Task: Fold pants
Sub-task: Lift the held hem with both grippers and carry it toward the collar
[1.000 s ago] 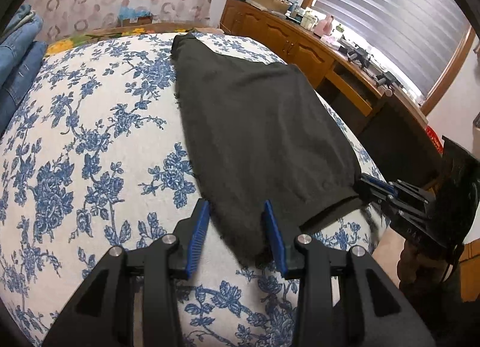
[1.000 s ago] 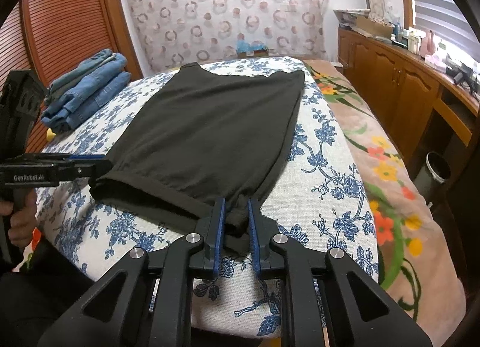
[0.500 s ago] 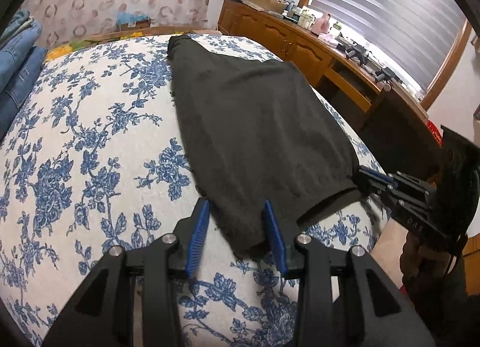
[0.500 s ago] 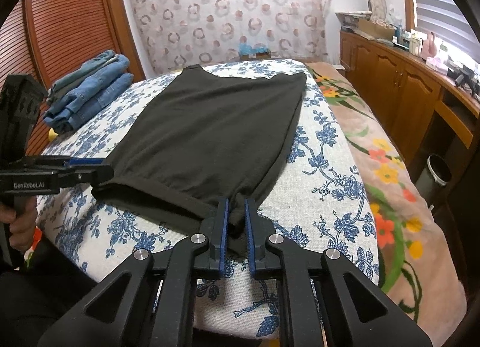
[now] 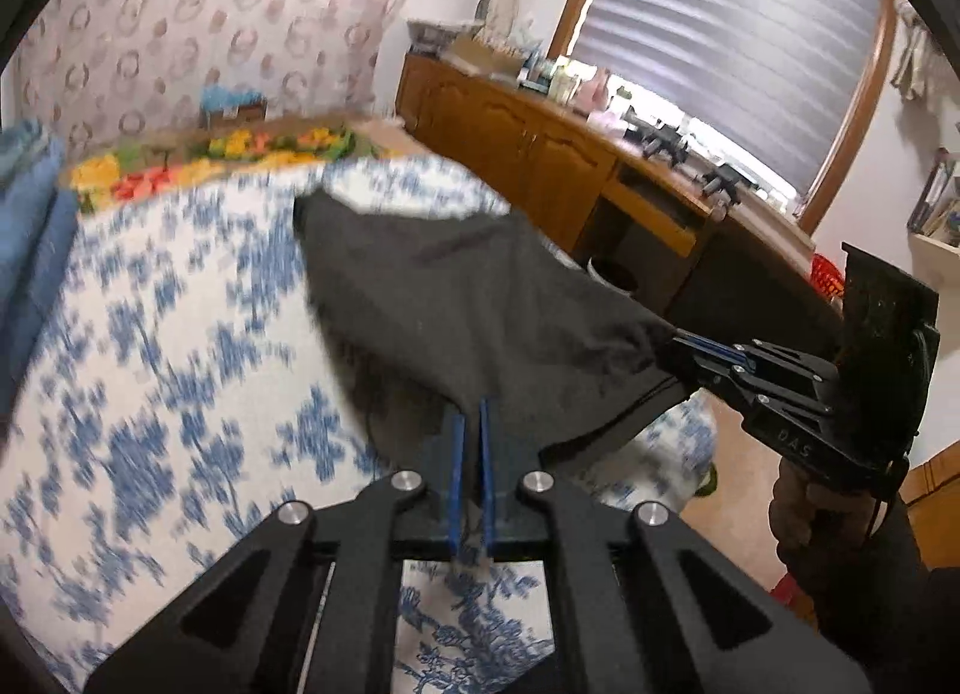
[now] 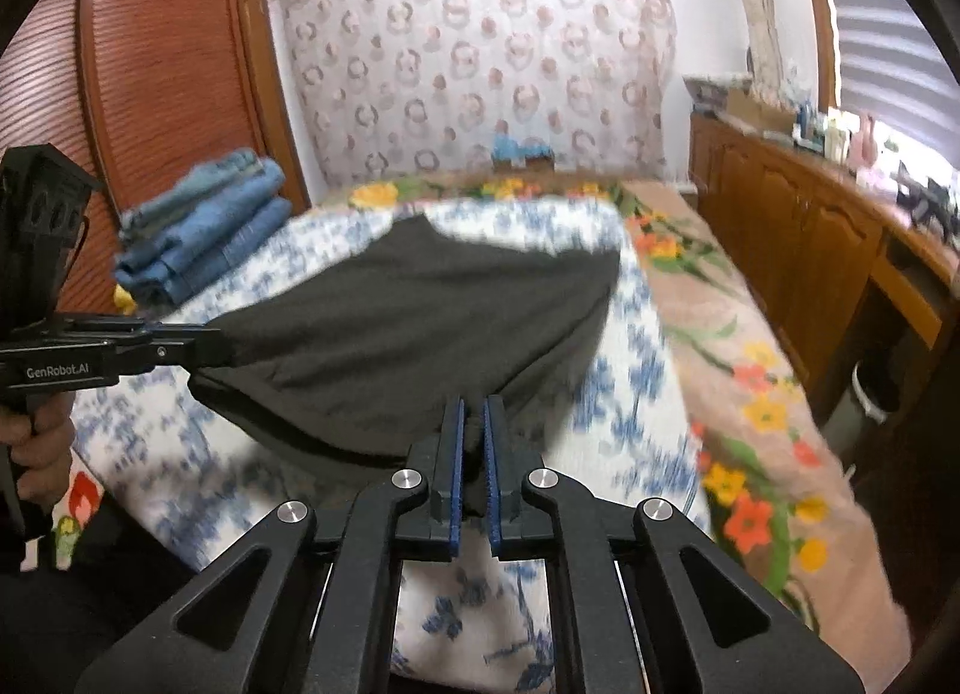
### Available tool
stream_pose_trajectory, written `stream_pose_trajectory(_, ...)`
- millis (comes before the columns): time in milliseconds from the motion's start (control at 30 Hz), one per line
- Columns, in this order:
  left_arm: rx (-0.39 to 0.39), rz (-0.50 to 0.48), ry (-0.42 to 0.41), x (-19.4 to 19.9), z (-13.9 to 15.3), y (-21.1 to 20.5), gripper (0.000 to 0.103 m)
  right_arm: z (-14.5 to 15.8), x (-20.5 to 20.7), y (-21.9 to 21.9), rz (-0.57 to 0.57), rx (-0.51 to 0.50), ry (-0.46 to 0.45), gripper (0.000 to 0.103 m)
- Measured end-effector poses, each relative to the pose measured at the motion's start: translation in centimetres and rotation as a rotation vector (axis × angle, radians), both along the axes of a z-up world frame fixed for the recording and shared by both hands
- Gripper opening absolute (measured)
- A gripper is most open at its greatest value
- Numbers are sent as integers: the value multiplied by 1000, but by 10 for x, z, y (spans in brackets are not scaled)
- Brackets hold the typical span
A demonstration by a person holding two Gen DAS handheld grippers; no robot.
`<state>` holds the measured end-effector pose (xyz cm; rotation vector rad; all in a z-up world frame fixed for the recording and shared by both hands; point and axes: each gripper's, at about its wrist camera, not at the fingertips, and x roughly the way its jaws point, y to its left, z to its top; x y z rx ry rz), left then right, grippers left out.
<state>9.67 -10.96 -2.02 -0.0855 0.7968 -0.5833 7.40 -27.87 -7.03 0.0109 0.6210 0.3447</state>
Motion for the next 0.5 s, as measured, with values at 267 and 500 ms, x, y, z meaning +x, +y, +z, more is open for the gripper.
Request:
stream_pose_trajectory(267,-32,23,-135,-3,71,18,0,80,0,16,55,-13,-167,2)
stream_pose_trajectory(500,-46,74,-254,0,132,47,0,138,11,42,108,-39,-286,2)
